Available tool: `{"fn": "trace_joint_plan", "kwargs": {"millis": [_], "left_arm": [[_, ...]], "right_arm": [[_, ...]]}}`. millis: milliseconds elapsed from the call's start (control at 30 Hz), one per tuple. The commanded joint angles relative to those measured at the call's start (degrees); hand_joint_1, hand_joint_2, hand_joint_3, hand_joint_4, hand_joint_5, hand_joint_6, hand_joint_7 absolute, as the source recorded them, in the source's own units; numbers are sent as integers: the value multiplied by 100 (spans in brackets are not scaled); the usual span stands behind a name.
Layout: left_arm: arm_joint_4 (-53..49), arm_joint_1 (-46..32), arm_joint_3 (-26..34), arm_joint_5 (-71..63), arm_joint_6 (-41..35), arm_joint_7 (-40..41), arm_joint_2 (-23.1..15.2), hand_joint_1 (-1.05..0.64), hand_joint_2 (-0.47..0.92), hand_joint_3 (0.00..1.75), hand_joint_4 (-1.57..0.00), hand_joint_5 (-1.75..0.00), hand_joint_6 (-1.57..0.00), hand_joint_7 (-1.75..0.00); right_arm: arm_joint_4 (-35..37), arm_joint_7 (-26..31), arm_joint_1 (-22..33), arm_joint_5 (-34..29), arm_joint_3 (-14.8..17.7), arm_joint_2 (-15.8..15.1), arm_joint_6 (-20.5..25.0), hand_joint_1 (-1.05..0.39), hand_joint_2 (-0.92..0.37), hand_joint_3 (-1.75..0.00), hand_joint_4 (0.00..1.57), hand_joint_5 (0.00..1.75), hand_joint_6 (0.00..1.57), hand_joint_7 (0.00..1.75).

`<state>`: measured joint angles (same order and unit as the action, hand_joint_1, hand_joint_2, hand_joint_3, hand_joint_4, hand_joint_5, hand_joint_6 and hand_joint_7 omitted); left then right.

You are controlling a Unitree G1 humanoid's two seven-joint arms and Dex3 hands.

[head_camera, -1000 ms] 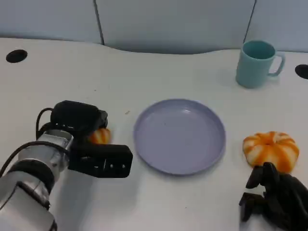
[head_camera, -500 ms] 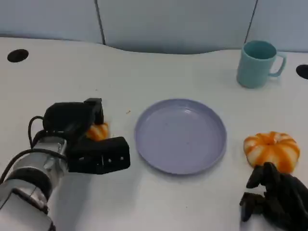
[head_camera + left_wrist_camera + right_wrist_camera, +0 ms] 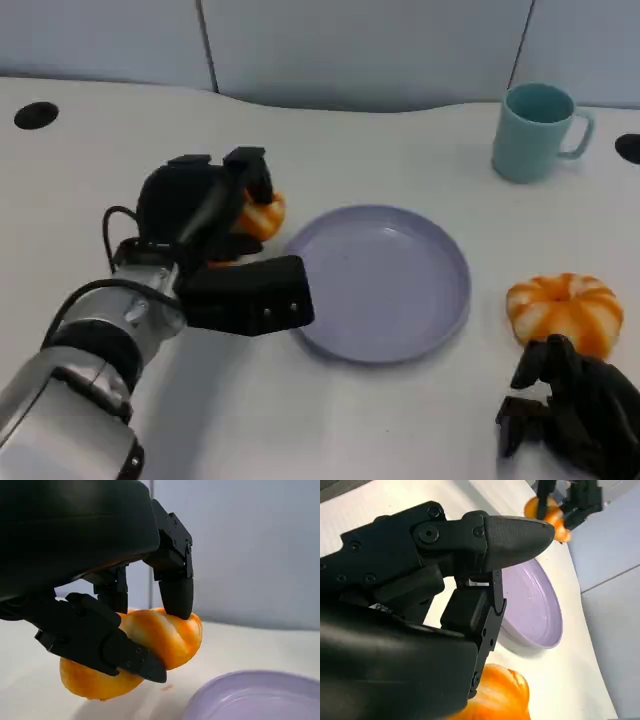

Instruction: Grasp the bread from the table and place it into the plate.

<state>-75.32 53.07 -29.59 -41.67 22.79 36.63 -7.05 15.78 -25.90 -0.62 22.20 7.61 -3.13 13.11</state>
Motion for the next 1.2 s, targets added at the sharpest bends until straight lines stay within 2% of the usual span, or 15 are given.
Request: {"fn": "trace_joint_plan", "kwargs": {"millis": [33,233,333,433,467,567,633,700,800,933,1200], "left_arm": [[75,212,-113,-108,384,488,142,-9,59,78,-82,-175,-62,-175],[122,375,-225,-181,767,391,291,-14,60,92,-80,-175,-60,-175],[151,549,-363,-238,1262,-41,301,-14,57,108,-81,-175,-60,-175],[141,618,-402,-223,1512,-327,337,-16,56,112,-81,-175,-61,-175],[136,638,-422,-218,1594,-432,367,-19,53,110,-84,-175,-68,-175],[123,673,-461,-209,1743,-687,435,-22,54,108,-89,-175,-73,-175],[116,679,-484,-232,1751,-766,458,-22,54,108,-90,-175,-74,-175],[99,692,-530,-265,1751,-927,477,-25,58,99,-89,-175,-71,-175],[88,732,-640,-350,1674,-1092,484,-28,61,94,-90,-175,-73,-175],[84,742,-686,-336,1594,-1273,500,-26,63,96,-92,-175,-76,-175],[85,734,-722,-337,1515,-1402,484,-26,62,97,-89,-175,-72,-175]], "right_arm": [[127,79,102,-74,-13,-28,77,-46,-92,-42,131,117,123,102],[8,89,181,-83,-40,-21,50,-45,-92,-44,129,119,121,104],[110,44,96,-29,-10,-40,115,-45,-92,-45,130,119,121,104],[127,49,84,-28,2,-31,117,-45,-92,-46,130,119,120,105],[128,59,86,-29,5,-24,114,-45,-92,-45,130,119,120,105],[95,118,93,-36,5,-8,153,-45,-92,-45,130,119,119,106],[97,102,95,-26,4,-7,156,-45,-92,-44,130,119,119,106],[110,59,95,-24,-6,-15,140,-46,-92,-44,129,119,119,107],[31,112,144,-68,-32,0,138,-46,-92,-43,129,118,119,107],[-53,209,170,-80,-56,17,183,-46,-92,-43,130,118,121,106],[2,131,132,-29,-53,14,142,-44,-92,-49,131,119,120,106]]}}
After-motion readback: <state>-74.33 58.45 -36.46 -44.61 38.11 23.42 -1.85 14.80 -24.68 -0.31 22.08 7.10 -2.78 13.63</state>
